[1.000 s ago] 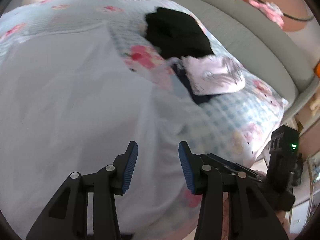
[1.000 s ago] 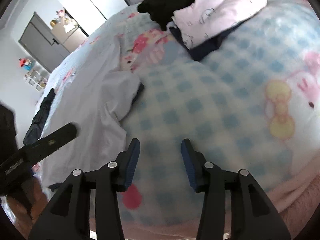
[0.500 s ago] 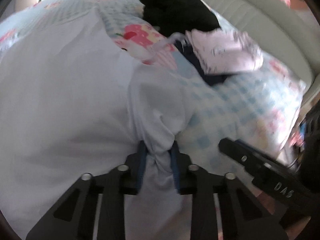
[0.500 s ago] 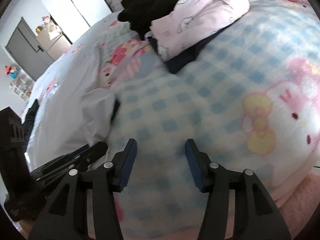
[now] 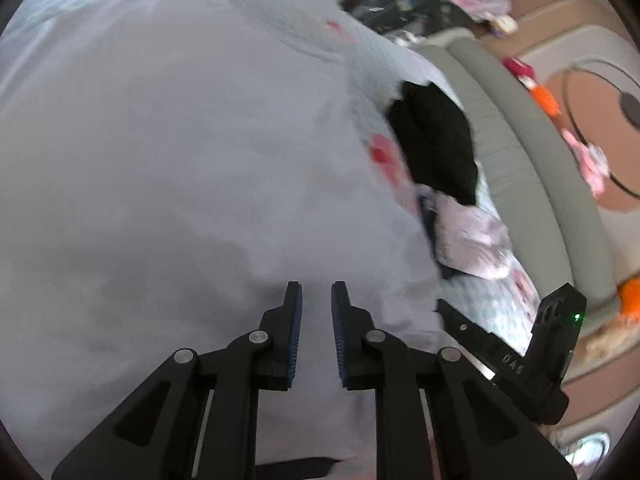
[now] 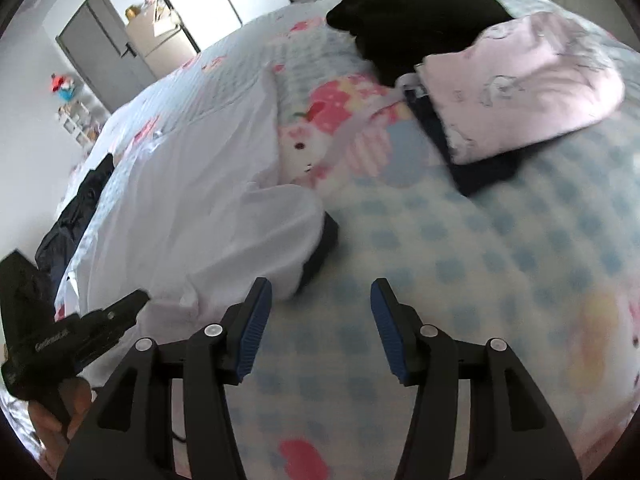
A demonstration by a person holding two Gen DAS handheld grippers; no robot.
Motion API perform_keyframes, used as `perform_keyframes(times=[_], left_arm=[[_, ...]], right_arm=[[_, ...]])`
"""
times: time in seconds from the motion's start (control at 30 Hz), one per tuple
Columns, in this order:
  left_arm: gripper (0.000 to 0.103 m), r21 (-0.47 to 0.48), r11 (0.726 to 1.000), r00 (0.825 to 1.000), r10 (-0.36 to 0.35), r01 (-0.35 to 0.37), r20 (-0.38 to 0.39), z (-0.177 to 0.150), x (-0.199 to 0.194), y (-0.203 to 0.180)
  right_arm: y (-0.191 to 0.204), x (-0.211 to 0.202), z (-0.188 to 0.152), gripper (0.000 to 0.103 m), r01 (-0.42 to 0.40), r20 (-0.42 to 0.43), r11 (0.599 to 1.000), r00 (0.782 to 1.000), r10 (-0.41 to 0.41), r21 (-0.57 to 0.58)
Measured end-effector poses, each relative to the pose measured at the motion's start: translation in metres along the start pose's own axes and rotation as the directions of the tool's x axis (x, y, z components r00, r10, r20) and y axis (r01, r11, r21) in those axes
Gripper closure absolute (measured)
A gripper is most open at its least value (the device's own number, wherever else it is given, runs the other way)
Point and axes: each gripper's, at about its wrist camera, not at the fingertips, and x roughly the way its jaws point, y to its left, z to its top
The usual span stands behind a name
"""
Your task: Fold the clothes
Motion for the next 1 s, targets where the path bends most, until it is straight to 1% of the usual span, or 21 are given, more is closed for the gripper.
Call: perform_keyframes(times=[0.07, 0.1, 0.13, 0.17, 0.2, 0.23, 0.27, 0.33, 0.4, 0.43, 0.47, 0.53, 0.6, 0.63, 0.67, 0.7, 0.73, 0.8, 0.87, 0.93, 1.0], left_arm=[[0.086, 0.008, 1.000, 1.000, 0.010, -0.010, -0.007, -0.001, -0.002, 0.001], [0.085, 0.035, 0.999, 1.000, 0.002, -0.002, -0.006, -0.002, -0.003, -0.004], [0.076, 0.078, 0.997, 1.000, -0.010, 0.010, -0.002, -0.004, -0.006, -0.012], [0.054, 0.128, 0.992, 1.000, -0.017, 0.017, -0.003, -0.006, -0.007, -0.023], [0.044, 0.183, 0.983, 1.000, -0.018, 0.019, -0.007, -0.007, -0.007, -0.036], [0.041, 0.235, 0.972, 1.000, -0.021, 0.022, -0.008, -0.008, -0.005, -0.049], [0.041, 0.287, 0.958, 1.000, -0.027, 0.028, -0.008, -0.009, -0.002, -0.062], [0.041, 0.371, 0.928, 1.000, -0.019, 0.022, -0.011, -0.009, 0.010, -0.084], [0.041, 0.432, 0.901, 0.999, 0.042, -0.027, -0.024, -0.007, 0.030, -0.097], [0.048, 0.453, 0.890, 0.996, 0.083, -0.058, -0.037, -0.007, 0.040, -0.099], [0.062, 0.462, 0.883, 0.991, 0.122, -0.083, -0.054, -0.009, 0.050, -0.099], [0.071, 0.465, 0.877, 0.980, 0.180, -0.121, -0.085, -0.014, 0.066, -0.095], [0.074, 0.441, 0.889, 0.980, 0.176, -0.120, -0.088, -0.019, 0.066, -0.089], [0.077, 0.416, 0.903, 0.983, 0.157, -0.105, -0.093, -0.020, 0.063, -0.087], [0.080, 0.391, 0.917, 0.987, 0.126, -0.077, -0.101, -0.020, 0.058, -0.086], [0.080, 0.366, 0.930, 0.990, 0.084, -0.038, -0.112, -0.022, 0.053, -0.087], [0.080, 0.348, 0.938, 0.991, 0.046, 0.001, -0.126, -0.024, 0.049, -0.088], [0.080, 0.325, 0.943, 0.986, -0.013, 0.067, -0.164, -0.028, 0.046, -0.094], [0.080, 0.304, 0.947, 0.976, -0.042, 0.107, -0.211, -0.033, 0.052, -0.100], [0.080, 0.273, 0.954, 0.967, -0.055, 0.125, -0.249, -0.040, 0.060, -0.099], [0.079, 0.248, 0.962, 0.964, -0.048, 0.115, -0.260, -0.046, 0.064, -0.096]], right_arm=[[0.003, 0.012, -0.001, 0.050, -0.019, -0.025, 1.000, 1.000, 0.019, 0.009], [0.001, 0.013, -0.004, 0.050, -0.016, -0.013, 1.000, 1.000, 0.016, 0.025], [-0.001, 0.015, -0.007, 0.050, -0.012, -0.002, 0.999, 1.000, 0.012, 0.042], [-0.003, 0.016, -0.011, 0.050, -0.009, 0.009, 0.998, 1.000, 0.008, 0.059], [-0.009, 0.014, -0.014, 0.050, -0.009, 0.015, 0.996, 1.000, 0.007, 0.093], [-0.014, 0.010, -0.015, 0.050, -0.016, 0.027, 0.993, 1.000, 0.013, 0.119], [-0.020, 0.006, -0.015, 0.050, -0.023, 0.038, 0.989, 0.999, 0.018, 0.144], [-0.030, -0.001, -0.013, 0.050, 0.022, 0.050, 0.985, 0.998, -0.031, 0.171], [-0.039, -0.006, -0.009, 0.050, 0.079, 0.039, 0.979, 0.995, -0.088, 0.190], [-0.041, -0.007, -0.009, 0.050, 0.053, 0.028, 0.982, 0.998, -0.059, 0.179], [-0.042, -0.008, -0.008, 0.050, 0.027, 0.016, 0.986, 0.999, -0.030, 0.167], [-0.035, 0.001, -0.009, 0.050, -0.062, -0.050, 0.994, 0.997, 0.067, 0.095], [-0.024, 0.013, -0.013, 0.047, -0.114, -0.092, 0.992, 0.989, 0.119, 0.051], [-0.020, 0.018, -0.013, 0.047, -0.113, -0.102, 0.993, 0.988, 0.116, 0.036], [-0.017, 0.022, -0.013, 0.047, -0.098, -0.103, 0.995, 0.990, 0.100, 0.022], [-0.014, 0.026, -0.011, 0.047, -0.075, -0.095, 0.997, 0.993, 0.076, 0.013], [-0.014, 0.028, -0.008, 0.047, -0.075, -0.084, 0.997, 0.994, 0.076, 0.018], [-0.017, 0.029, -0.002, 0.047, -0.090, -0.055, 0.995, 0.994, 0.092, 0.045], [-0.022, 0.030, 0.005, 0.047, -0.125, -0.023, 0.989, 0.992, 0.127, 0.085], [-0.028, 0.031, 0.008, 0.047, -0.155, -0.002, 0.980, 0.988, 0.156, 0.124], [-0.031, 0.028, 0.007, 0.047, -0.165, 0.006, 0.976, 0.986, 0.166, 0.142]])
